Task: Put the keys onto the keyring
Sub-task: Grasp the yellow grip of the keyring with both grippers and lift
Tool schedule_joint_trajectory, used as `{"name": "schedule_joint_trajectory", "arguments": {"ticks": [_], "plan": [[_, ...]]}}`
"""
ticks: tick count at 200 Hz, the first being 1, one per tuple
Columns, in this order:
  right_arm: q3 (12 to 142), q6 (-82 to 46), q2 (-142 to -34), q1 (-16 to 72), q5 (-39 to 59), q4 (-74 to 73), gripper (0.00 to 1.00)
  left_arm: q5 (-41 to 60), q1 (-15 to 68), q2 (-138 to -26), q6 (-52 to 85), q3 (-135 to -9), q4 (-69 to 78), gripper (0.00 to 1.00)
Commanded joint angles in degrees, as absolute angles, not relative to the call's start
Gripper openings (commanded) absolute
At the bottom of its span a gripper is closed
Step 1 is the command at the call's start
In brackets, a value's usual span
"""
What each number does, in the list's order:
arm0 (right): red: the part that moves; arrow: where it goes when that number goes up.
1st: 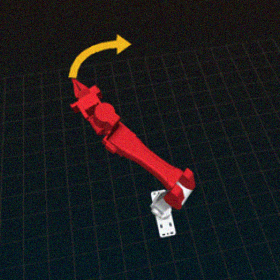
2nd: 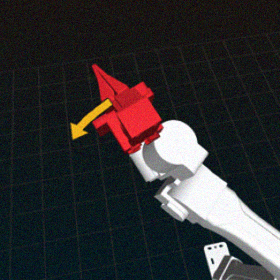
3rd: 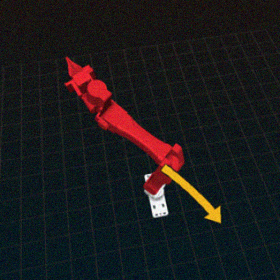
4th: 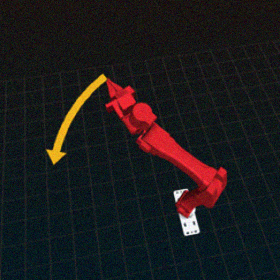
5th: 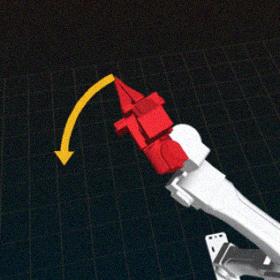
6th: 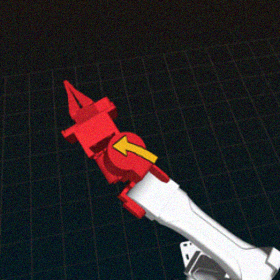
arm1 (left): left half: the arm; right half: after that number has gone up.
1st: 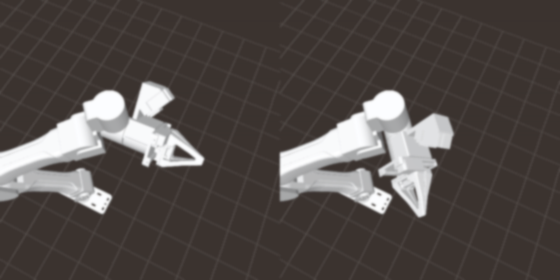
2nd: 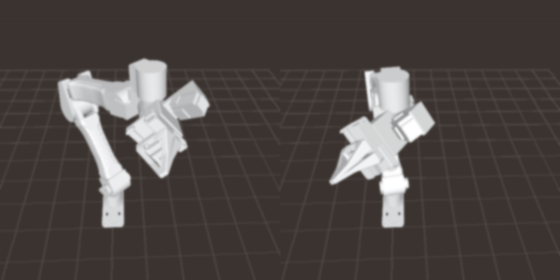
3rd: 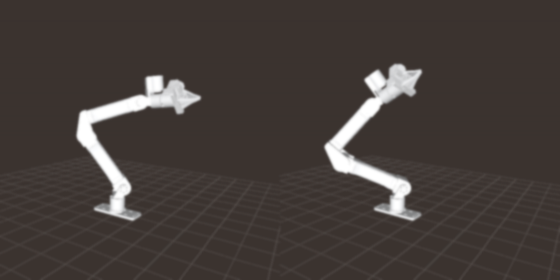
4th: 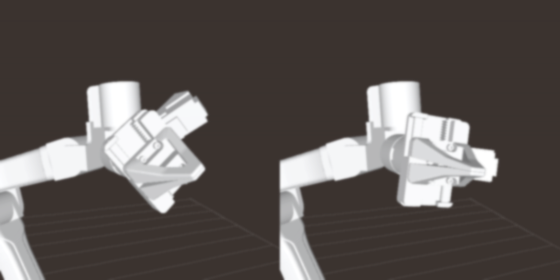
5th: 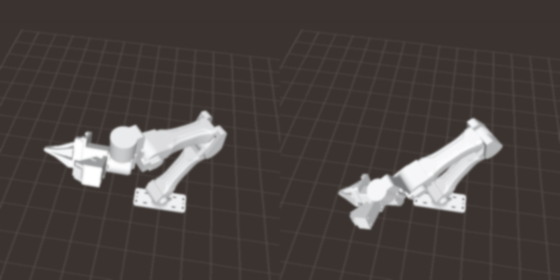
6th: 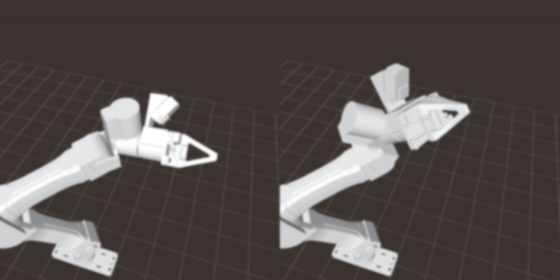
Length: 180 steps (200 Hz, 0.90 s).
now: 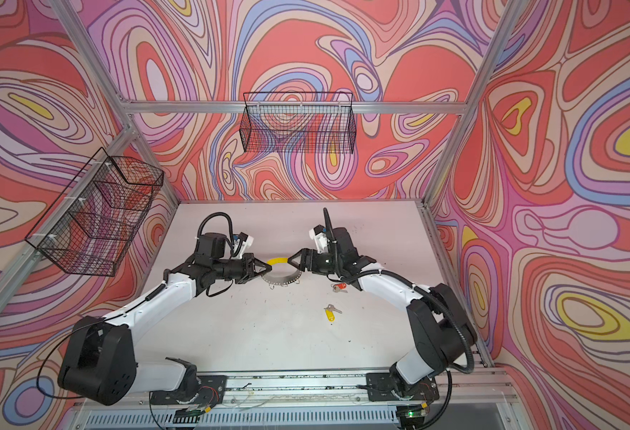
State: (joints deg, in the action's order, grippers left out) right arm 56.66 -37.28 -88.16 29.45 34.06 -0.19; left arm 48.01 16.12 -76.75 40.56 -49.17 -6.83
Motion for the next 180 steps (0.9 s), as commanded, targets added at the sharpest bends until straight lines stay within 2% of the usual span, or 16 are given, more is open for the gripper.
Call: {"name": "schedule_joint_trajectory", "arguments": {"ticks": [1,16,51,74,95,138,180], "plan": [[60.2,-32.2,-86.5,29.0,40.7,3.7,0.83,54.6,16.0,-74.0,41.5,-52.8,-5.8,0.00],[61.7,-31.7,-85.7,29.0,44.3,2.8,0.82,57.3,16.0,-73.8,41.7,-54.8,-6.1,0.00],[62.3,-33.2,-82.8,28.9,49.1,-0.9,0.66,58.0,16.0,-71.9,37.8,-58.6,-11.6,0.00],[61.7,-34.5,-81.6,28.9,50.7,-2.4,0.45,57.5,16.0,-71.3,36.8,-59.3,-13.1,0.00],[61.2,-34.2,-80.8,29.0,52.1,-2.2,0.34,58.7,16.0,-71.3,35.4,-60.5,-14.5,0.00],[61.1,-34.5,-79.7,28.9,54.0,-2.4,0.00,59.1,16.0,-71.6,30.8,-64.2,-21.1,0.00],[60.5,-38.3,-77.9,29.0,52.8,-7.1,0.00,60.3,15.8,-70.9,34.3,-65.3,-16.6,0.00]]}}
